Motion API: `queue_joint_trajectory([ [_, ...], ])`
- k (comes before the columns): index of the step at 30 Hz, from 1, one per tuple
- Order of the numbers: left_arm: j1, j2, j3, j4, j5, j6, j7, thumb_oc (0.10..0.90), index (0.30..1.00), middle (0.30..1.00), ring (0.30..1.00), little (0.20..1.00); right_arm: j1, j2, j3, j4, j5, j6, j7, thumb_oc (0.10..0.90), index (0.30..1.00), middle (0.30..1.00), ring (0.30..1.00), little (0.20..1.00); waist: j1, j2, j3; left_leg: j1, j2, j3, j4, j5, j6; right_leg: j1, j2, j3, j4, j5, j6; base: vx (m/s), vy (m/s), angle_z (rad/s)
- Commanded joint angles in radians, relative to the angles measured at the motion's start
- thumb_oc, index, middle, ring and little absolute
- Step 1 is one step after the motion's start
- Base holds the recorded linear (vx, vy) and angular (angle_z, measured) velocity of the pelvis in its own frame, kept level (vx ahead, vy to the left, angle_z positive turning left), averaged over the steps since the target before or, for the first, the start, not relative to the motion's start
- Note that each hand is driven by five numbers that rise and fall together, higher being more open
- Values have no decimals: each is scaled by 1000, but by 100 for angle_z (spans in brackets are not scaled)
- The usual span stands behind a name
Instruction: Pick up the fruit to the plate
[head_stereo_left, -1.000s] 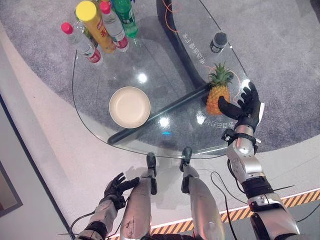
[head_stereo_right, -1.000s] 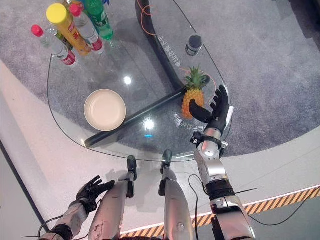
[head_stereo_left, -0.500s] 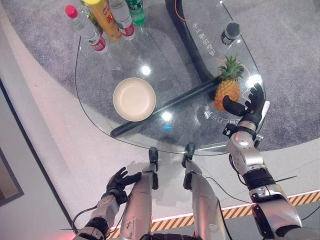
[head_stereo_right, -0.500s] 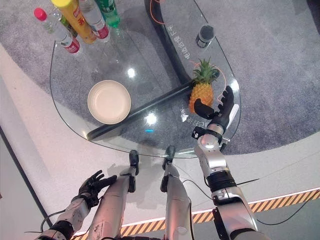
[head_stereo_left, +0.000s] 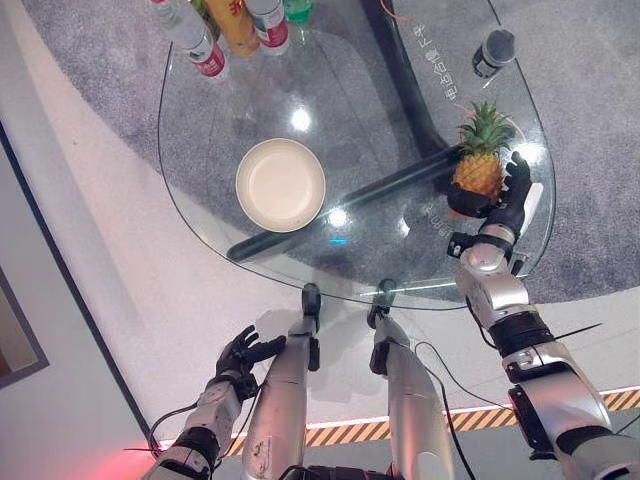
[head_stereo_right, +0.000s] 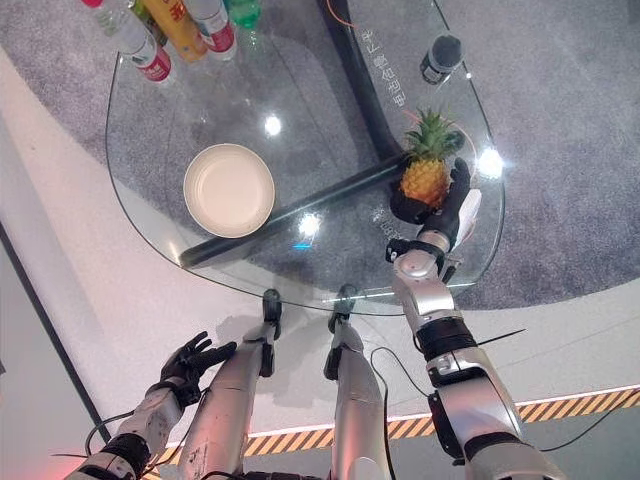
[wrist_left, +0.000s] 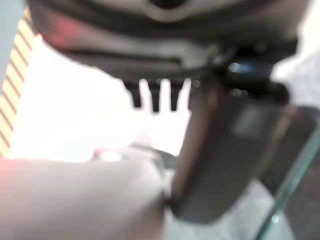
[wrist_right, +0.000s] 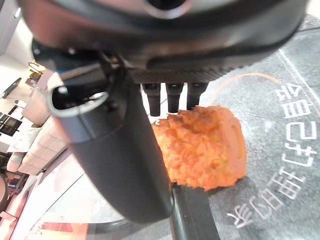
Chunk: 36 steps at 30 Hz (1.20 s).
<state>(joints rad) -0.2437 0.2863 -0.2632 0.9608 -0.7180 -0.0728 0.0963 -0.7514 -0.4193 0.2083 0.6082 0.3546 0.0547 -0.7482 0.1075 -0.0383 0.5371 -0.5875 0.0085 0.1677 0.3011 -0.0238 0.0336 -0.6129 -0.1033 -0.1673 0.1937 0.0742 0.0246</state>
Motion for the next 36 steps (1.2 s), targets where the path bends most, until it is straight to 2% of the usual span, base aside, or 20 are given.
queue_joint_trajectory([
  [1, 79, -4, -51, 16, -17, 19, 16, 800, 900, 900, 900, 900, -55, -100, 29, -34, 33, -37, -1, 800, 900, 900, 900, 900, 11, 39, -17, -25, -64, -45, 14, -19, -1, -11, 8, -65, 127, -38, 35, 28, 6, 6],
  [7, 81, -3, -65, 9, -28, 15, 16, 800, 900, 900, 900, 900, -81, -100, 49, 33, 99, 7, 6, 800, 900, 900, 900, 900, 20, 47, -17, -54, -74, -59, 19, -14, -1, -38, 8, -68, 126, -32, 31, 18, 8, 6],
  [10, 85, 0, -72, 5, -34, 9, 12, 800, 900, 900, 900, 900, -87, -105, 56, 81, 146, 52, -42, 800, 900, 900, 900, 900, 25, 51, -17, -67, -77, -65, 18, -12, -1, -50, 7, -70, 124, -29, 30, 0, 0, 0],
  [15, 85, 0, -79, -6, -43, 0, 8, 800, 900, 900, 900, 900, -93, -105, 71, 128, 191, 110, -49, 800, 900, 900, 900, 900, 28, 54, -17, -83, -80, -70, 19, -9, 0, -65, 8, -70, 123, -26, 29, 0, 0, 0],
  [27, 82, 5, -92, -21, -45, 3, 2, 800, 900, 900, 900, 900, -140, -118, 113, 162, 203, 147, 50, 800, 900, 900, 900, 900, 38, 59, -17, -96, -85, -79, 19, 0, -4, -76, 8, -72, 123, -23, 27, 0, 0, 0],
  [28, 83, 7, -93, -21, -45, 2, 2, 800, 900, 900, 900, 900, -146, -121, 115, 168, 207, 154, 59, 380, 540, 540, 540, 480, 39, 59, -17, -95, -85, -80, 18, 0, -4, -75, 7, -73, 122, -23, 27, 0, 0, 0],
  [30, 83, 7, -93, -22, -43, 1, 1, 800, 900, 900, 900, 900, -150, -124, 116, 173, 208, 159, 68, 100, 300, 300, 300, 200, 41, 59, -17, -94, -86, -81, 17, 0, -4, -74, 6, -74, 121, -23, 27, 0, 0, 0],
  [36, 90, 11, -93, -26, -43, -2, 0, 800, 900, 900, 900, 900, -157, -126, 113, 170, 226, 163, 76, 100, 300, 300, 300, 200, 44, 60, -17, -88, -85, -80, 11, 2, -5, -71, 5, -76, 123, -24, 27, 0, 0, 0],
])
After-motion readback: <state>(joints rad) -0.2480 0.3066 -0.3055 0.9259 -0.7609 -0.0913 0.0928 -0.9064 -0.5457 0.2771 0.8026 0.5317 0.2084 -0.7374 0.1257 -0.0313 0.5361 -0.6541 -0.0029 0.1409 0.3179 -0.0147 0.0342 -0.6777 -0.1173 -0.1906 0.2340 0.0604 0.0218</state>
